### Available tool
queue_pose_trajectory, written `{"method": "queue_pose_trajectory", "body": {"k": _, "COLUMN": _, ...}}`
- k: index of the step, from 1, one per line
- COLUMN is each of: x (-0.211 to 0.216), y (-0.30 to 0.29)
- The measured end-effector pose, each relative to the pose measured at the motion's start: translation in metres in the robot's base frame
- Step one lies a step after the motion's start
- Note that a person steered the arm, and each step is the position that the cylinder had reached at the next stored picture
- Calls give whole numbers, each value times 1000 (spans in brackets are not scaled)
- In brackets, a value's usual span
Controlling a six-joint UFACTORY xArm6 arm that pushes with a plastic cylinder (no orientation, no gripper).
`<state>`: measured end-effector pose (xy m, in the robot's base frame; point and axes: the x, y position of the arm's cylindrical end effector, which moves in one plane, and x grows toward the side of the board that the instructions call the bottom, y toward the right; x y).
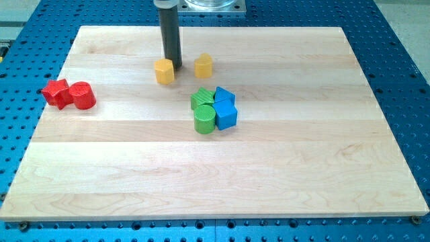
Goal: Push the heart to the top right of the hexagon
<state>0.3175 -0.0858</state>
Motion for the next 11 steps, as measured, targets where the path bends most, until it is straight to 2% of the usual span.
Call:
{"method": "queue_pose_trajectory", "body": {"k": 2, "x": 24, "y": -22}}
{"method": "queue_pose_trajectory", "body": {"k": 3, "x": 9, "y": -18}}
{"method": "queue_pose_trajectory", "body": {"k": 5, "x": -98, "y": 57}}
{"method": "queue_pose_trajectory", "body": {"k": 7, "x": -34, "y": 122}}
{"method": "queue_pose_trajectory", "body": {"k": 8, "x": 10, "y": 105}}
{"method": "queue_pose_trajectory", "body": {"k": 9, "x": 26, "y": 79}}
{"method": "queue_pose_trajectory", "body": {"k": 10, "x": -17, "y": 56}}
{"method": "queue_pose_trajectory", "body": {"k": 11, "x": -33, "y": 50}}
